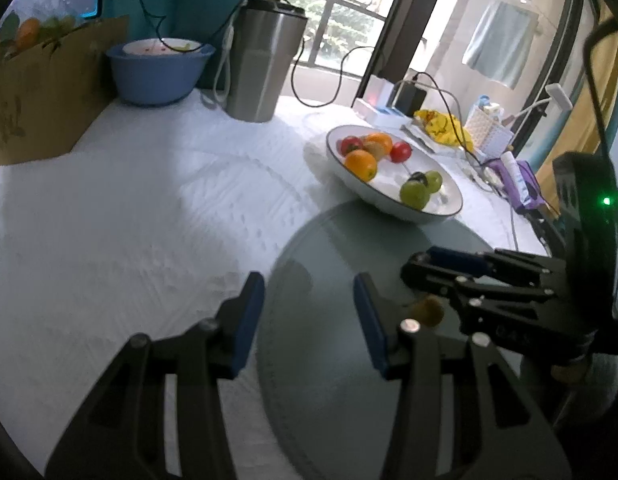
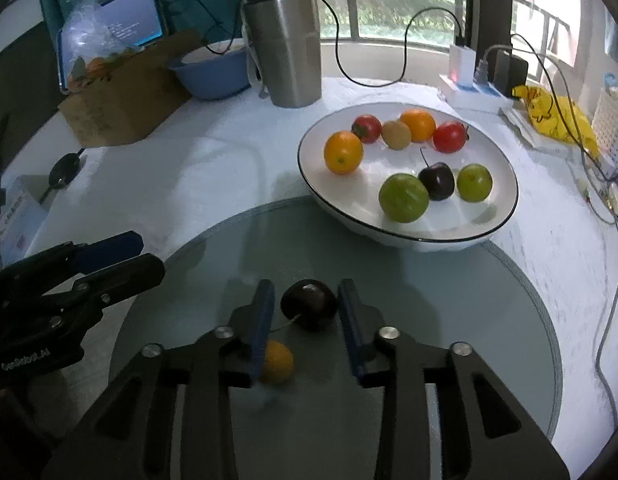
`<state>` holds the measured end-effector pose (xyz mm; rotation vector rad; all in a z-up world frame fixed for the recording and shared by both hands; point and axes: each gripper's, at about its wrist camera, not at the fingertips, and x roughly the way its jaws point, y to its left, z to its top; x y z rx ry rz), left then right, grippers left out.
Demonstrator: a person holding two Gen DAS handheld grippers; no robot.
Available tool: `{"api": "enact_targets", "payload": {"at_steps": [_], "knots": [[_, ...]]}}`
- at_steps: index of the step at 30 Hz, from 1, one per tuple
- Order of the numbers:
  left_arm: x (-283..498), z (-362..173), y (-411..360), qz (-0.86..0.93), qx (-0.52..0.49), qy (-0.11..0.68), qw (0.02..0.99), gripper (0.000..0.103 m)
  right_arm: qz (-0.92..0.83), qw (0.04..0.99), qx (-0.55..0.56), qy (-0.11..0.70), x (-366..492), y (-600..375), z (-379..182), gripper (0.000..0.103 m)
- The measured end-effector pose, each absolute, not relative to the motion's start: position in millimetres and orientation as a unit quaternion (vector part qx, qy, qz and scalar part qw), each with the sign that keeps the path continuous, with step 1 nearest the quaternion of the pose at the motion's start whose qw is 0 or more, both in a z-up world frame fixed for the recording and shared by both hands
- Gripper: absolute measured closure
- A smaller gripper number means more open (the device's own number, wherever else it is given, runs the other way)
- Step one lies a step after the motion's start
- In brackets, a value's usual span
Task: Organize fruits
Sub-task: 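Grasp a small yellow fruit with the left tool while the right tool grasps another dark plum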
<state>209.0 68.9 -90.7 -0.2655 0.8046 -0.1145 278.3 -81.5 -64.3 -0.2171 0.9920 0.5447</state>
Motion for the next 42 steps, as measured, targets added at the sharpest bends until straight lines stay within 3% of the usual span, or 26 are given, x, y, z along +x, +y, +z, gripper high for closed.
{"api": "enact_targets", "payload": {"at_steps": [6, 9, 38, 42], "knots": [[208.9, -92.3, 67.7, -0.057, -0.128, 0.393, 0.909, 0.055, 0.265, 0.832, -0.107, 0.476, 279.4, -79.2, -68.7, 0.062], [209.2, -92.2, 64.1, -0.056, -0.125, 0.396, 0.908, 0.055, 0.272, 0.833, -0.11, 0.469, 276.8, -77.8, -66.5, 0.071], [226.2, -102.3, -28.9, -0.121, -0.072, 0.439, 0.887, 0.056, 0.247, 0.867, -0.056, 0.43, 279.7, -160.3, -36.4, 0.071], [228.0, -102.8, -33.3, -0.116, -0.054, 0.439, 0.889, 0.075, 0.25, 0.867, -0.054, 0.428, 282.0, -162.9, -35.7, 0.071]]}}
